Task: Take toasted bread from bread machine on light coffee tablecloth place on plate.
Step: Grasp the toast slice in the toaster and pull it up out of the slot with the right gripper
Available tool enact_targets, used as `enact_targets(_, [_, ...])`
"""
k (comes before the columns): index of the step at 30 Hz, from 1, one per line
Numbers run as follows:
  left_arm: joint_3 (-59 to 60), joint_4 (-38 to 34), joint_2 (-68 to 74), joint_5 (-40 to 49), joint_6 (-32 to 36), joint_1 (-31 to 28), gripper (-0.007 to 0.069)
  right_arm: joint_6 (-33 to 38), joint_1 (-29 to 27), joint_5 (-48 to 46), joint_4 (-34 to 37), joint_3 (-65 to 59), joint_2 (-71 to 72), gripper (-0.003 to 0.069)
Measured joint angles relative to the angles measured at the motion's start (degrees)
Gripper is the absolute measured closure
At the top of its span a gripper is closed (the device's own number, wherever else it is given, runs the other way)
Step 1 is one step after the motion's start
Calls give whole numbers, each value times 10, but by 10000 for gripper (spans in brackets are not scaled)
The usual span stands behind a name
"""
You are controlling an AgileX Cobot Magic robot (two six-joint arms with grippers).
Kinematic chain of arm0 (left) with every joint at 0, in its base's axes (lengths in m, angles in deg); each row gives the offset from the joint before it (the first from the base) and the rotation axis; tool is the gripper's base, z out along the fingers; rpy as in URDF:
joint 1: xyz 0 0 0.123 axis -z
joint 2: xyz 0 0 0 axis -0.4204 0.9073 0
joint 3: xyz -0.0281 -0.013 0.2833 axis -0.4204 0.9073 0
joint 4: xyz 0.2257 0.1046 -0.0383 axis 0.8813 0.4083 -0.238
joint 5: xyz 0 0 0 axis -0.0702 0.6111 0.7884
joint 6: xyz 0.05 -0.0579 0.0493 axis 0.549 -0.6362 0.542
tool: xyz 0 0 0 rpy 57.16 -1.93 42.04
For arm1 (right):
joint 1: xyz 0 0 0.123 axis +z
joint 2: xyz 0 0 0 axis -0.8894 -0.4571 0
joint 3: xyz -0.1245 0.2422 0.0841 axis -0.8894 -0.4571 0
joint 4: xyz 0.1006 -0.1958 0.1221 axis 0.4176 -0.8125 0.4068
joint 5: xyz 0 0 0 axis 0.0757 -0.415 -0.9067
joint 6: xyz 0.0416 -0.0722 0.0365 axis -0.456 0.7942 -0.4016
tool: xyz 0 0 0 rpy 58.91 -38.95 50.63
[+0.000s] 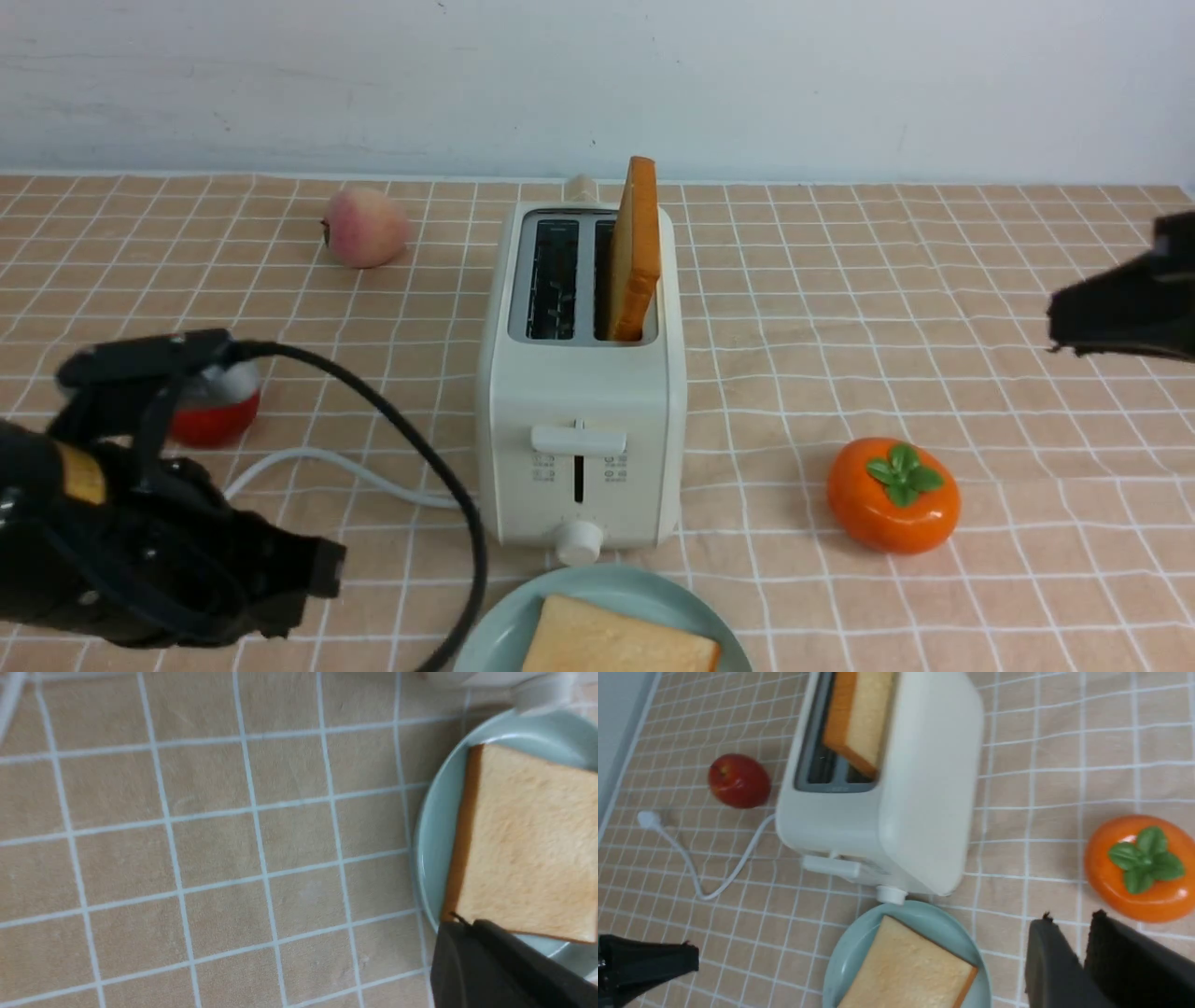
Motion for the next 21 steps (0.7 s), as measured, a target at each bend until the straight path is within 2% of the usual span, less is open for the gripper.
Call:
enact_targets(2, [0, 3, -66, 4, -2, 0, 638, -1, 52, 8, -13, 33, -42, 519])
enact_targets(3, [0, 4, -79, 4, -2, 0, 638, -2, 57, 10, -17, 40, -47, 519])
enact_targets(5, [-1, 11, -153, 11, -2, 0, 638, -27, 118, 22, -58, 84, -106, 512])
enact_targets(7, [-1, 15, -192, 17, -4, 0, 638, -45, 137, 26, -80, 104, -129, 503])
enact_targets(8, [0, 20, -237, 27, -7, 0, 638, -70, 158, 28, -117, 139, -163, 486])
enact_targets(10, [5, 20, -281, 36, -12, 0, 638, -102, 177, 27, -148, 172, -200, 459])
enact_targets(12, [27, 22, -366, 56, -22, 0, 638, -152, 195, 25, -200, 234, -257, 384])
enact_targets(15, [52, 22, -434, 75, -29, 0, 638, -196, 199, 21, -233, 296, -311, 302])
enact_targets(18, [79, 22, -495, 87, -35, 0, 638, -215, 199, 19, -235, 346, -360, 209])
enact_targets(19, [81, 22, -498, 88, -35, 0, 638, -215, 199, 19, -234, 349, -363, 209])
enact_targets(21, [100, 22, -531, 93, -37, 0, 638, -217, 199, 18, -218, 377, -402, 146])
